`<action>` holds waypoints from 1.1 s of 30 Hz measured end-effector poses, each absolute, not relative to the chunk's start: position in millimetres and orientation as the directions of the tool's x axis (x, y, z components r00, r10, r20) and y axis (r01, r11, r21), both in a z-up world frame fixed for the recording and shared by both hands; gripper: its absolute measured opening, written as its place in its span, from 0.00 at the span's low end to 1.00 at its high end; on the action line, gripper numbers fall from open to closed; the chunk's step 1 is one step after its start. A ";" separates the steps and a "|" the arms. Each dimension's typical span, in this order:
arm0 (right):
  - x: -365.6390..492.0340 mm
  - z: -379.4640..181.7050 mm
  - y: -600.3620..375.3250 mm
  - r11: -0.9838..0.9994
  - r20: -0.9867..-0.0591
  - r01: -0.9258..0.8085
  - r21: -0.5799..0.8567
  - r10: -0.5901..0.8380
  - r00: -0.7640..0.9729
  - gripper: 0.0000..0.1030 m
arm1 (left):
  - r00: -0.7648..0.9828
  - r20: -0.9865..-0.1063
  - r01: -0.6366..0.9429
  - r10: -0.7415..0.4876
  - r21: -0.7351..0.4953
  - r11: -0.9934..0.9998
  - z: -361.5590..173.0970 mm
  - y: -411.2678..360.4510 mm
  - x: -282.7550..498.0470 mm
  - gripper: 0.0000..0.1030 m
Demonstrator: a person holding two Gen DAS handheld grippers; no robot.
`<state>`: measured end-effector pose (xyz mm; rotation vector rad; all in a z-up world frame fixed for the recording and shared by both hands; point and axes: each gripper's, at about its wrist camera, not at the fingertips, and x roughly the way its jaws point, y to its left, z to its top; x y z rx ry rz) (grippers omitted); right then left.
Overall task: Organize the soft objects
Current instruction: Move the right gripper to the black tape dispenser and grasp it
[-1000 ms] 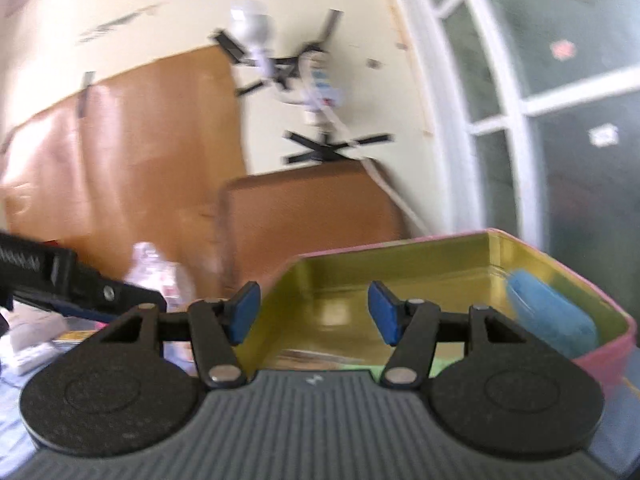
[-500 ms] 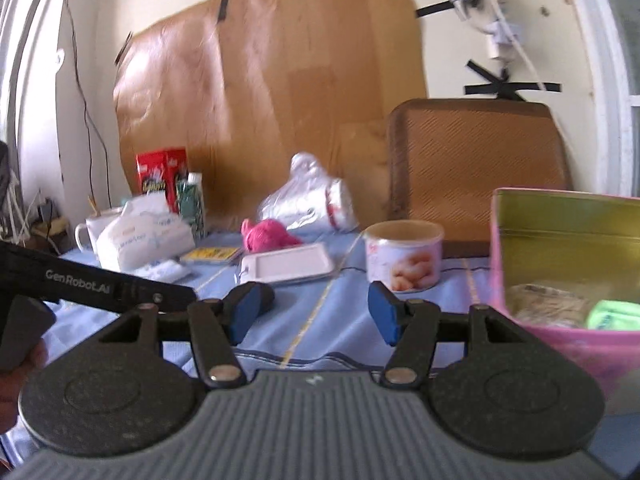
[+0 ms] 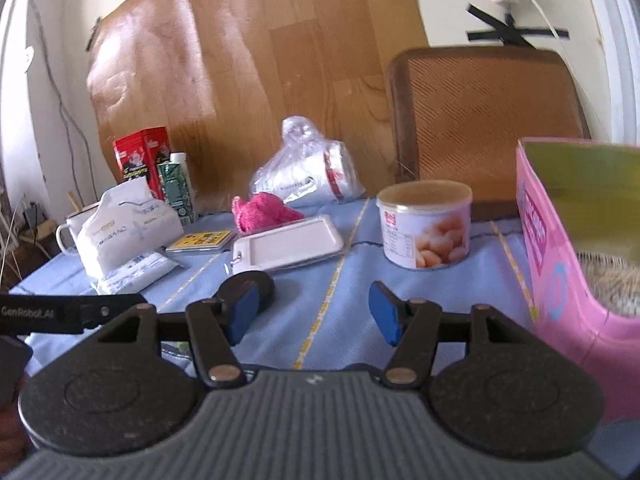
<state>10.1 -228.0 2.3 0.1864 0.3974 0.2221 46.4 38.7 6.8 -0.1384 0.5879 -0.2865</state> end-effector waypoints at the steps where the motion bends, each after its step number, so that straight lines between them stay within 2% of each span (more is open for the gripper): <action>1: 10.7 1.9 -228.7 0.957 -0.362 -0.174 0.230 0.250 0.898 0.62 | 0.794 -0.525 0.225 -0.307 -0.215 0.950 6.4 39.7 46.5 0.98; 14: 7.5 2.9 -229.8 0.950 -0.341 -0.179 0.255 0.262 0.903 0.69 | 0.799 -0.517 0.209 -0.308 -0.242 0.948 5.9 45.1 45.1 0.99; 33: 6.7 3.2 -225.7 0.960 -0.342 -0.179 0.216 0.246 0.907 0.72 | 0.803 -0.506 0.199 -0.314 -0.269 0.942 5.5 50.6 43.2 0.99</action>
